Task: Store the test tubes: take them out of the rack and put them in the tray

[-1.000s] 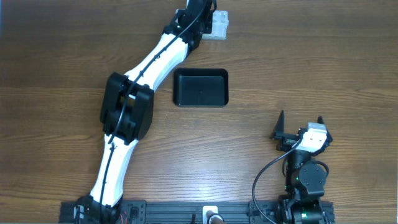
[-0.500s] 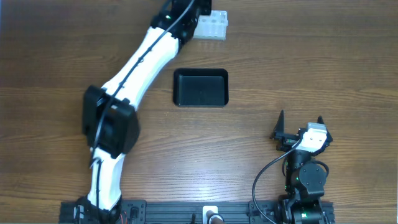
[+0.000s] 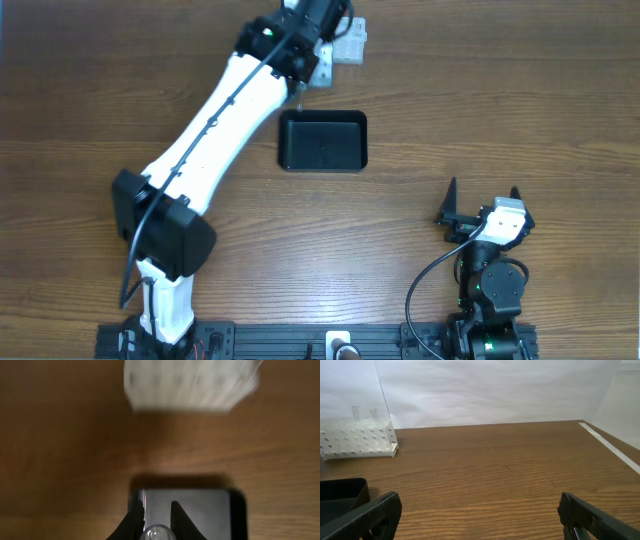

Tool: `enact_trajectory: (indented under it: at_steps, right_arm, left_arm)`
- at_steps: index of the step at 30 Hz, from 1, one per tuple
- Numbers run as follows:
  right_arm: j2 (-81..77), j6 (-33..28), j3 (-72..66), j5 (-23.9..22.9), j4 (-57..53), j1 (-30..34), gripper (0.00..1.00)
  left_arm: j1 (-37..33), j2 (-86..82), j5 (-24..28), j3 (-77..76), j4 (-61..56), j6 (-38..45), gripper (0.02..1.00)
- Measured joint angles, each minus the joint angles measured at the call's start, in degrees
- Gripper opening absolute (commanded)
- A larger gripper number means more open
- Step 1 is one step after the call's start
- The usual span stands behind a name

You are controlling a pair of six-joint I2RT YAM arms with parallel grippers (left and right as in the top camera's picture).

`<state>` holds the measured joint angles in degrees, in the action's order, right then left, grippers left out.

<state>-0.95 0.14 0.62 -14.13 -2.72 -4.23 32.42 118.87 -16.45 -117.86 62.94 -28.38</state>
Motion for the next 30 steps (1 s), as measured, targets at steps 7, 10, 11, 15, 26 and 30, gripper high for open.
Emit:
enact_trajectory:
  at_steps: [7,10,11,15,26,30]
  right_arm:
    - [0.0,0.0,0.0,0.0,0.0,0.0,0.991]
    - [0.0,0.0,0.0,0.0,0.0,0.0,0.991]
    - [0.0,0.04,0.0,0.0,0.0,0.0,0.991]
    - [0.0,0.0,0.0,0.0,0.0,0.0,0.991]
    - [0.0,0.02,0.0,0.0,0.0,0.0,0.993]
    - [0.0,0.02,0.0,0.0,0.0,0.0,0.993]
  left_arm:
    - [0.35,4.79,-0.02,2.71,0.31,-3.89,0.042]
    - [0.35,5.88,-0.04,2.8,0.28,-4.33,0.04]
    - [0.35,6.21,-0.04,2.8,0.28,-4.46,0.042]
    - [0.37,7.78,-0.02,2.8,-0.13,-4.48,0.04]
    - [0.57,12.7,0.02,2.82,-0.61,-4.46,0.04]
    - [0.63,13.16,0.0,2.82,-0.59,-4.46,0.042]
